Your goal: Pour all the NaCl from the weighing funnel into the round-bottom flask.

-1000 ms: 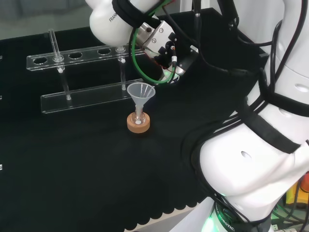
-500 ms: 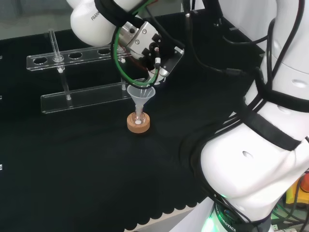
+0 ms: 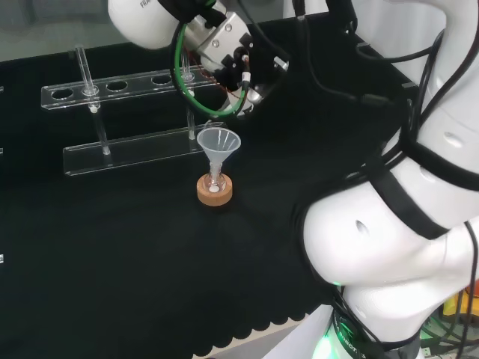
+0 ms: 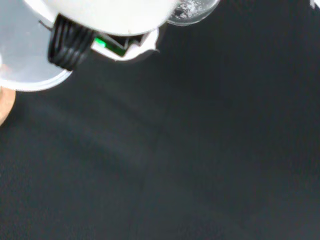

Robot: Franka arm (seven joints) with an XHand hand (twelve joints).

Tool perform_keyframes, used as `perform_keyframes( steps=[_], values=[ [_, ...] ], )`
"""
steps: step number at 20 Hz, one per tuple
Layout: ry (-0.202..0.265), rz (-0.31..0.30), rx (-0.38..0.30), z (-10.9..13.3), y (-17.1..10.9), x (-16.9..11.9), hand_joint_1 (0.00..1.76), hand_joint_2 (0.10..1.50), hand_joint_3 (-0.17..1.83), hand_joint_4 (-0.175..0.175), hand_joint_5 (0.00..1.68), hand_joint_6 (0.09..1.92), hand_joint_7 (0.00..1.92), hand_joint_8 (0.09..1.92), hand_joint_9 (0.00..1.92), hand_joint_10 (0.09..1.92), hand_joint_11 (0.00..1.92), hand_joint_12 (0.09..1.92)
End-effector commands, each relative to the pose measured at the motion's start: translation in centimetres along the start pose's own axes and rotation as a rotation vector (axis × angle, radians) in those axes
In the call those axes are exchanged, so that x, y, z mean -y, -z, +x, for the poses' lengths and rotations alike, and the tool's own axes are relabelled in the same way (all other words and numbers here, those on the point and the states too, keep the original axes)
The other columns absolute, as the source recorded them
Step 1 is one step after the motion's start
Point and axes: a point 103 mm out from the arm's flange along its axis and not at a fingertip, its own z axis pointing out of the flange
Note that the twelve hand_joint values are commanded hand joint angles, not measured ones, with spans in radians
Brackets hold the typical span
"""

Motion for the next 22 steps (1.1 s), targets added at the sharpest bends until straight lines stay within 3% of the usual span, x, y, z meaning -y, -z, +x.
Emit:
perform_keyframes(
  steps=[1,14,22],
  values=[
    [0.035,0.069,0.114,2.74,-2.56,-1.24,1.13,0.6,0.77,0.175,1.26,0.76,0.54,0.6,0.92,0.4,0.66,1.17],
    [0.022,0.073,0.12,2.36,-2.7,-1.08,1.13,0.6,0.78,0.175,1.25,0.76,0.54,0.6,0.93,0.4,0.66,1.17],
    [0.026,0.066,0.161,2.26,-2.36,-0.8,1.13,0.6,0.78,0.175,1.25,0.77,0.53,0.6,0.92,0.4,0.65,1.17]
  ],
)
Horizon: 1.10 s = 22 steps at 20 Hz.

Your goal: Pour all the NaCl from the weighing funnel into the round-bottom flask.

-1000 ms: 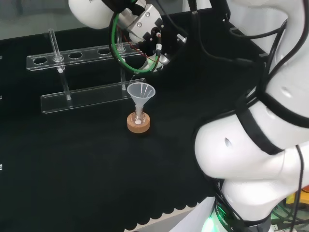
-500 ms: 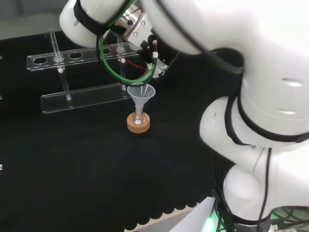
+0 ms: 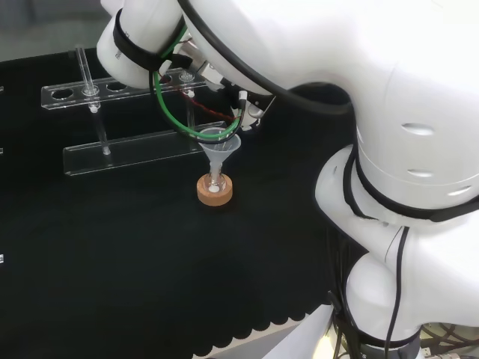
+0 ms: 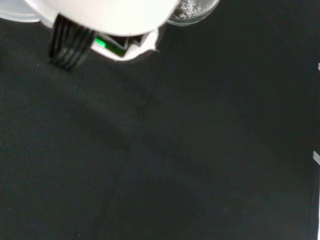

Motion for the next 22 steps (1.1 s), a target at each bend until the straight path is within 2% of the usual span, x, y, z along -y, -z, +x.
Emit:
perform_keyframes(
  steps=[1,11,14,22],
  values=[
    [0.014,-0.02,0.044,0.29,0.47,0.32,1.13,0.6,0.78,0.175,1.25,0.77,0.53,0.6,0.92,0.4,0.65,1.17],
    [0.021,-0.03,0.095,0.18,0.36,0.42,1.12,0.6,0.78,0.175,1.25,0.77,0.53,0.6,0.92,0.39,0.65,1.16],
    [0.015,-0.026,0.117,0.8,1.0,0.62,1.12,0.6,0.78,0.175,1.25,0.77,0.53,0.6,0.92,0.39,0.65,1.16],
    [0.013,-0.026,0.135,0.63,1.21,0.69,1.12,0.6,0.78,0.175,1.25,0.77,0.53,0.6,0.92,0.39,0.64,1.16]
  ],
)
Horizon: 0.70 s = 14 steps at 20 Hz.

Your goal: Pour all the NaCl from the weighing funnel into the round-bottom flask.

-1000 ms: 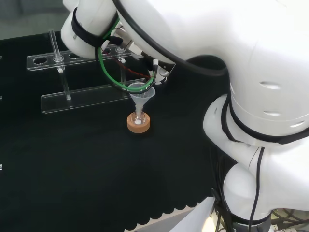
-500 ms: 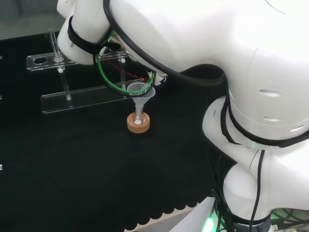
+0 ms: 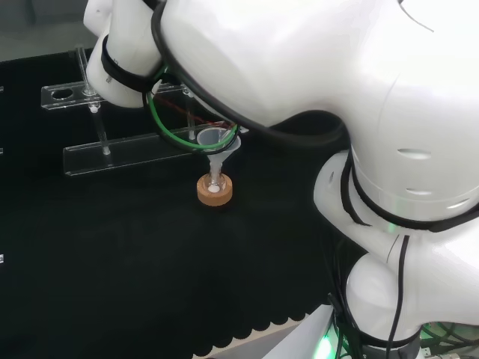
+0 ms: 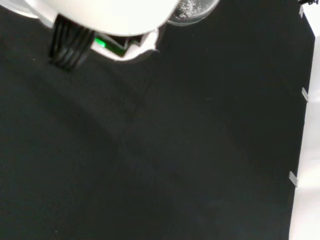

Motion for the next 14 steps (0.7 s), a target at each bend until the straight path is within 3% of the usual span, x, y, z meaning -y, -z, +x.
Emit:
perform_keyframes(
  steps=[1,14],
  values=[
    [-0.007,0.002,0.022,-0.1,0.3,0.0,1.12,0.6,0.78,0.175,1.25,0.77,0.53,0.6,0.92,0.39,0.64,1.16],
    [-0.005,0.002,0.067,0.5,1.2,-0.2,1.12,0.6,0.78,0.175,1.25,0.77,0.53,0.6,0.92,0.39,0.64,1.17]
  ],
)
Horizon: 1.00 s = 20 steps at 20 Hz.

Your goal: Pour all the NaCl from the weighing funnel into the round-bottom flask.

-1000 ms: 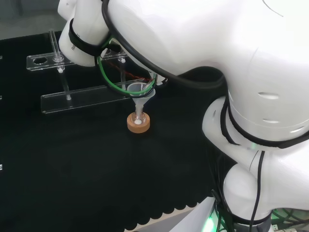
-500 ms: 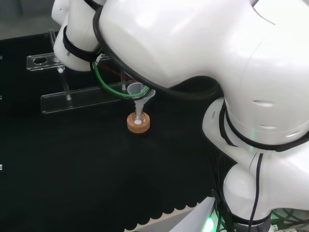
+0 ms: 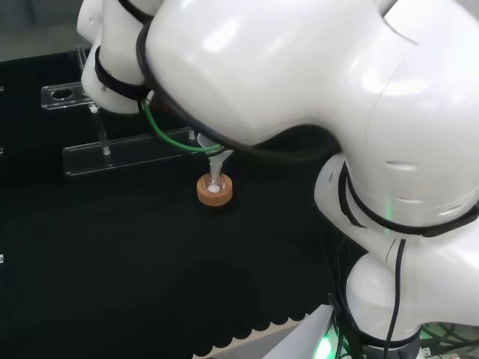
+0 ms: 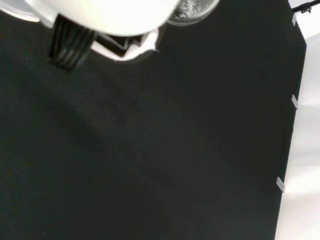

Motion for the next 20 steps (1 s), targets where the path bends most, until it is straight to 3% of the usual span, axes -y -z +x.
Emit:
perform_keyframes(
  steps=[1,14,17,20],
  values=[
    [-0.005,0.009,0.022,0.2,0.5,-0.1,1.12,0.6,0.78,0.175,1.25,0.77,0.53,0.6,0.92,0.39,0.64,1.17],
    [-0.005,0.007,0.055,-0.5,-0.1,-0.4,1.12,0.6,0.78,0.175,1.25,0.78,0.53,0.6,0.92,0.39,0.63,1.17],
    [0.001,-0.006,0.031,-0.7,-0.5,-0.3,1.12,0.6,0.78,0.175,1.25,0.78,0.53,0.6,0.92,0.39,0.63,1.17],
    [-0.002,-0.007,0.059,-1.1,-0.6,-0.3,1.12,0.6,0.78,0.175,1.25,0.78,0.53,0.6,0.92,0.39,0.63,1.17]
  ],
)
